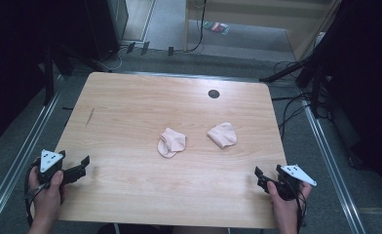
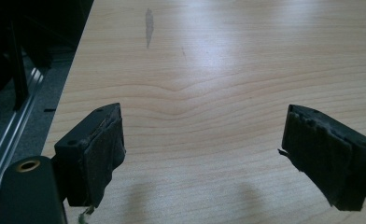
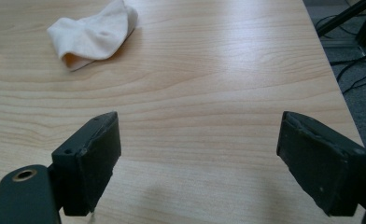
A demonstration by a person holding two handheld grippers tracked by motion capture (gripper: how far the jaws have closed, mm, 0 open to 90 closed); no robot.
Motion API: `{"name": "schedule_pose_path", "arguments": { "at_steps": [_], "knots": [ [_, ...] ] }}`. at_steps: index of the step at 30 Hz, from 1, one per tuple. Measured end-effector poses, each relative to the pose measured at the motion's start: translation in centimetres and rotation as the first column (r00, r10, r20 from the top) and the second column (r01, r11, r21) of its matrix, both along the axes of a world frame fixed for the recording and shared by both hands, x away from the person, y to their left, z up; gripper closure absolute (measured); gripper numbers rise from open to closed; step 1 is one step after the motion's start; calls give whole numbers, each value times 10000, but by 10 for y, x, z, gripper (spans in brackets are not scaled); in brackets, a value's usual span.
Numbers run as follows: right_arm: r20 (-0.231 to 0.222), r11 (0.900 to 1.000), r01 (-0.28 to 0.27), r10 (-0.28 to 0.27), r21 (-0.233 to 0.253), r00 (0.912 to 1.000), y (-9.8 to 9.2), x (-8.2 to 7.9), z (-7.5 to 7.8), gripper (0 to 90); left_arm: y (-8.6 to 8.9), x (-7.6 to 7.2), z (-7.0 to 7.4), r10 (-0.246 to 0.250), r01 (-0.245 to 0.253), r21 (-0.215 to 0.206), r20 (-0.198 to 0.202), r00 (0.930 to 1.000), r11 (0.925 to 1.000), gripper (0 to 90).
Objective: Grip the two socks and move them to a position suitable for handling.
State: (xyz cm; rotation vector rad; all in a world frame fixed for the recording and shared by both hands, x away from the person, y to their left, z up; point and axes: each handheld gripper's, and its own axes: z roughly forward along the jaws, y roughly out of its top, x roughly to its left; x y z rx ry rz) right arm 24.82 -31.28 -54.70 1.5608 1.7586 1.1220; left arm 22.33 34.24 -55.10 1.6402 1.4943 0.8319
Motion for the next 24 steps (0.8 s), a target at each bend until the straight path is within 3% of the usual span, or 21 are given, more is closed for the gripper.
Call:
{"name": "schedule_pose_path", "arguments": {
  "at_steps": [8,19,24],
  "knots": [
    [146,9993,-296,293,210,9995,12,-3,7,136,0,1,0,78,-77,16,-96,9999,10000,135],
    [766,9895,-1441,1442,-71,9866,63,-4,34,173,0,0,0,80,-79,66,-70,9999,9999,135],
    [608,9796,-2001,1988,164,9782,90,0,44,173,-1,1,0,58,-57,201,-47,10000,9998,135]
  ]
}}
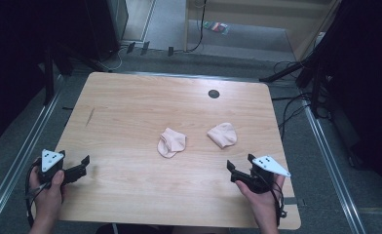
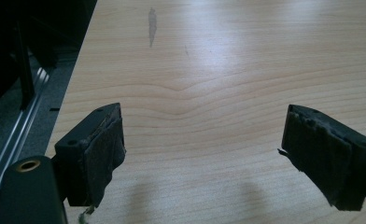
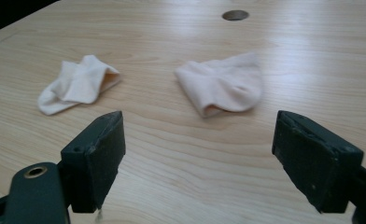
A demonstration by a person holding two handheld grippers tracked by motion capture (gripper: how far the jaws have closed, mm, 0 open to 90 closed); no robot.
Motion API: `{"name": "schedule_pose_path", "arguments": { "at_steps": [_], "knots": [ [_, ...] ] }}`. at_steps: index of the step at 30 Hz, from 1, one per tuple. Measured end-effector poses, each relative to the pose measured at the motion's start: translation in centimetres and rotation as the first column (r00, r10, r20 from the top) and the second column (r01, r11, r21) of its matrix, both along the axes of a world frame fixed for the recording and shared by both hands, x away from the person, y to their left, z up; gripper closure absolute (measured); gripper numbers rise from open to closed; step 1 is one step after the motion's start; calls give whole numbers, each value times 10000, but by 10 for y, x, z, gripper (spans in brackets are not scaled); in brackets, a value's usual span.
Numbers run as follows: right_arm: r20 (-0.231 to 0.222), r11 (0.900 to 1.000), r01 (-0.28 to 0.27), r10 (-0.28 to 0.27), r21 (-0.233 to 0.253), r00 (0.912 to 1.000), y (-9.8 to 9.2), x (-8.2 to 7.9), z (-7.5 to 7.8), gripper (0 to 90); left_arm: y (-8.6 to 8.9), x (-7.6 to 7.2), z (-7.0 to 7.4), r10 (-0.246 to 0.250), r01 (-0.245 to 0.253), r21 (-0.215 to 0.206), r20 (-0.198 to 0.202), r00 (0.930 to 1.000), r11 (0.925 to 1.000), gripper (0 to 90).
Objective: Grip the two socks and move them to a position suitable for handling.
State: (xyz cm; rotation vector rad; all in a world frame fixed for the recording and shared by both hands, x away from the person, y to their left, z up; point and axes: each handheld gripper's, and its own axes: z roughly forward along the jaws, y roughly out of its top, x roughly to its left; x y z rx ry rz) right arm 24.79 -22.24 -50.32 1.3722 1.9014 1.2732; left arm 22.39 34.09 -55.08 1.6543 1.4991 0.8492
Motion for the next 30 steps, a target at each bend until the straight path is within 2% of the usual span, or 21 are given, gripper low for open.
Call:
{"name": "schedule_pose_path", "arguments": {
  "at_steps": [7,9,11,12,13,14,15,18,30],
  "knots": [
    [58,9960,-883,885,-161,9961,43,10,13,178,1,0,0,35,-35,-173,3,10000,9998,136],
    [36,9928,-1182,1183,-202,9930,61,16,16,202,3,0,0,76,-76,-277,-23,10000,9996,136],
    [39,9903,-1373,1374,-231,9905,73,20,17,220,3,1,0,121,-122,-339,-18,9999,9994,136],
    [39,9903,-1373,1374,-231,9905,73,20,17,220,4,0,0,113,-114,-365,-22,9999,9993,136],
    [-102,9875,-1572,1570,-148,9875,84,24,16,225,4,0,0,108,-108,-360,-15,9999,9993,136],
    [-102,9875,-1572,1570,-148,9875,84,24,16,225,4,0,0,108,-108,-360,-15,9999,9993,136],
    [-189,9843,-1748,1743,-231,9845,96,29,14,230,3,0,0,103,-104,-339,-16,9999,9994,136],
    [-221,9829,-1829,1825,-215,9830,104,32,13,236,3,1,0,55,-57,-218,-70,10000,9997,137],
    [-367,9730,-2271,2256,-425,9735,140,48,4,261,2,1,0,52,-53,-244,-82,10000,9997,139]
  ]
}}
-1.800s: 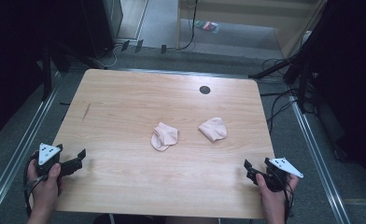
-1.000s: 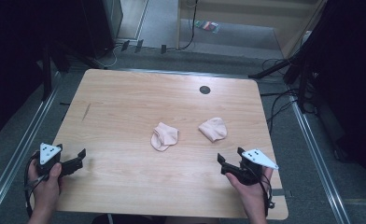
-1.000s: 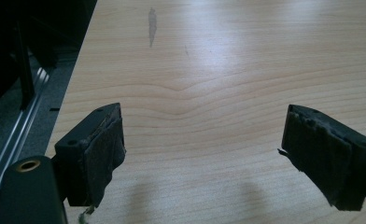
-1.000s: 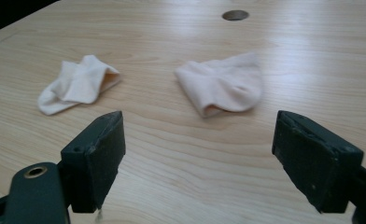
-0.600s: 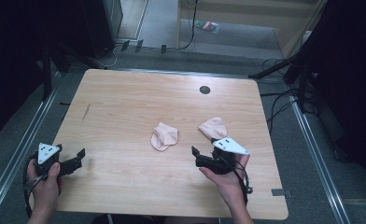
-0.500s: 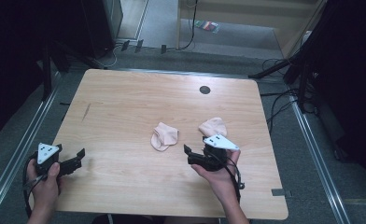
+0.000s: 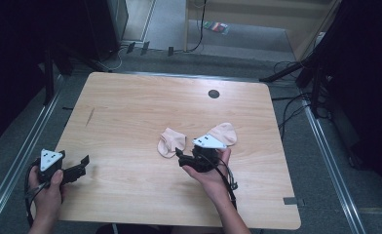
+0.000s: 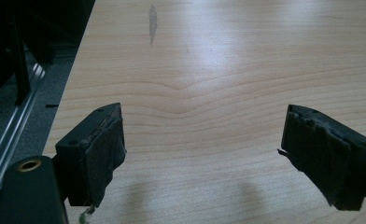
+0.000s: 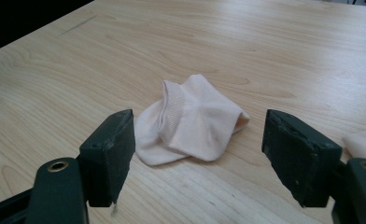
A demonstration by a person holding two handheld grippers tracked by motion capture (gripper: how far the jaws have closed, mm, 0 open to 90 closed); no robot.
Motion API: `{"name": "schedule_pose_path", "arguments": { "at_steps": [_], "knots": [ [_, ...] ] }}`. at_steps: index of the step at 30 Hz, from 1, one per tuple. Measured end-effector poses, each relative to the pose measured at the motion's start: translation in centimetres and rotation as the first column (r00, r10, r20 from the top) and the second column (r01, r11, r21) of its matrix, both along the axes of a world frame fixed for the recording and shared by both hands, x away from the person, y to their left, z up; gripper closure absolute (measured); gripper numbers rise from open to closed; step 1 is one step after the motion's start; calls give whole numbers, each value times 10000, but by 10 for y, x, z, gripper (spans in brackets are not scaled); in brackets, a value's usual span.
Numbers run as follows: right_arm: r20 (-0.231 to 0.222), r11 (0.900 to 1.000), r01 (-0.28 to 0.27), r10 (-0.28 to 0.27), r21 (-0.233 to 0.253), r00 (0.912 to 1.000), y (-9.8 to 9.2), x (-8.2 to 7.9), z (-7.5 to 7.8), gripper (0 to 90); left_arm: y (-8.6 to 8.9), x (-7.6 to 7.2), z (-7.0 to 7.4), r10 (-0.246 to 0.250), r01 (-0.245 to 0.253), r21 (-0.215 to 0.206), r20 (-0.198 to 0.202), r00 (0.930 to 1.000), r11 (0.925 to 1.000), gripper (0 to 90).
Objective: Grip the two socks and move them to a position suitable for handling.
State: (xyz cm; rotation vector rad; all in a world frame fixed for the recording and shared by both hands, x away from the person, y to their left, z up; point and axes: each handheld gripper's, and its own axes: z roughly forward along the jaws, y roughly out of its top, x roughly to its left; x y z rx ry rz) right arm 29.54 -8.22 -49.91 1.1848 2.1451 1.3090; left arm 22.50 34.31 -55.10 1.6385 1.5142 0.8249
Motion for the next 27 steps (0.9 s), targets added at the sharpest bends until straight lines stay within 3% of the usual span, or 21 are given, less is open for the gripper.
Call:
{"name": "schedule_pose_path", "arguments": {
  "at_steps": [16,27],
  "knots": [
    [-150,9962,-441,430,-753,9990,39,20,-15,293,0,0,0,-19,19,-14,-35,10000,10000,141],
    [-639,9849,-644,547,-1609,9965,59,39,-41,269,0,1,0,-64,64,-44,-66,10000,10000,142]
  ]
}}
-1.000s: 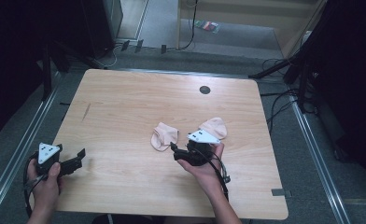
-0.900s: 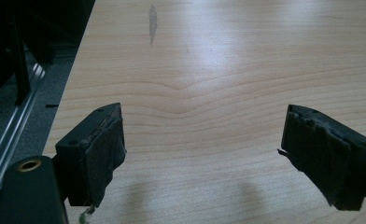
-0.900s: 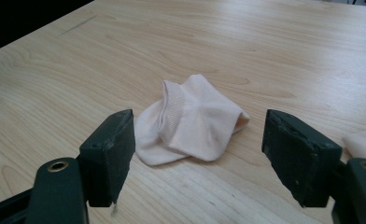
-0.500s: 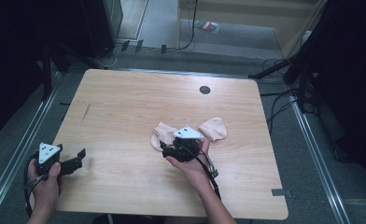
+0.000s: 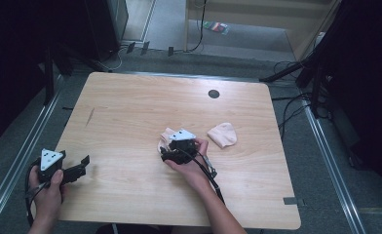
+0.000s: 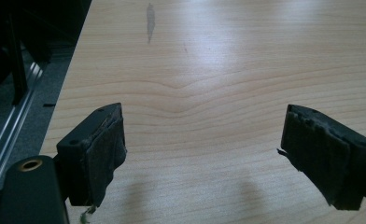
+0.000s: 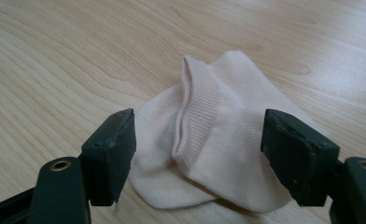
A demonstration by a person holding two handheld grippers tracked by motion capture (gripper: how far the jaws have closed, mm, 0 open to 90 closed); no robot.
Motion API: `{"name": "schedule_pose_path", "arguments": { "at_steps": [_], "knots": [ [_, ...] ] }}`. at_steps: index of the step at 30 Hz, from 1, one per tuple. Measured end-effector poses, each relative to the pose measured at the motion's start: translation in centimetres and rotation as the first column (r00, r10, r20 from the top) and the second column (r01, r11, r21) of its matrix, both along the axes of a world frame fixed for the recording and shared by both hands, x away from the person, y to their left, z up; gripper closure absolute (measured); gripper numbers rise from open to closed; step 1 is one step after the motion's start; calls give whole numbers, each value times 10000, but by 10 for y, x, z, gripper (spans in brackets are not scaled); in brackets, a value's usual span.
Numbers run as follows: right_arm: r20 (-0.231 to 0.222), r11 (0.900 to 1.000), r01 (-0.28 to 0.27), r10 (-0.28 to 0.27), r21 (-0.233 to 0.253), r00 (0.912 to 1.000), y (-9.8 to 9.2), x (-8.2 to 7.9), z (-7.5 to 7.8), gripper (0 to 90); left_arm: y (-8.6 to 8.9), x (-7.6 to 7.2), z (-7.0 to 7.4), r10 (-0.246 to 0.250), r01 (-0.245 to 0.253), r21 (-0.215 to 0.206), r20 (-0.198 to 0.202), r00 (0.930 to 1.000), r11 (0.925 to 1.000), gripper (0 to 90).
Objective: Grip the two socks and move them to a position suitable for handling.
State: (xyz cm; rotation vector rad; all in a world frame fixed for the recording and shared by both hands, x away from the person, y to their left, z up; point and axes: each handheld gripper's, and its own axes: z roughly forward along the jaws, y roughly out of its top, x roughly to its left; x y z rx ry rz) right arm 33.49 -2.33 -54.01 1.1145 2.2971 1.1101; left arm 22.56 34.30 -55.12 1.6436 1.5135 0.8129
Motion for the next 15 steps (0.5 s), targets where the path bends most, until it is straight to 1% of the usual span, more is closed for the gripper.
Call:
{"name": "schedule_pose_path", "arguments": {
  "at_steps": [1,5,7,9,15],
  "knots": [
    [-83,10000,5,-4,12,10000,1,1,-2,269,0,0,0,0,0,0,0,10000,10000,142],
    [-188,10000,84,-83,19,9998,1,4,-6,271,0,0,0,-7,7,-16,-19,10000,10000,143],
    [-273,9996,237,-233,151,9994,0,4,-8,274,0,0,0,-6,6,-10,-25,10000,10000,143],
    [-285,9993,298,-292,222,9992,0,4,-9,281,0,0,0,-6,6,1,-29,10000,10000,143],
    [-209,9996,269,-268,71,9994,0,5,-9,322,0,1,0,-18,18,-14,-42,10000,10000,143]
  ]
}}
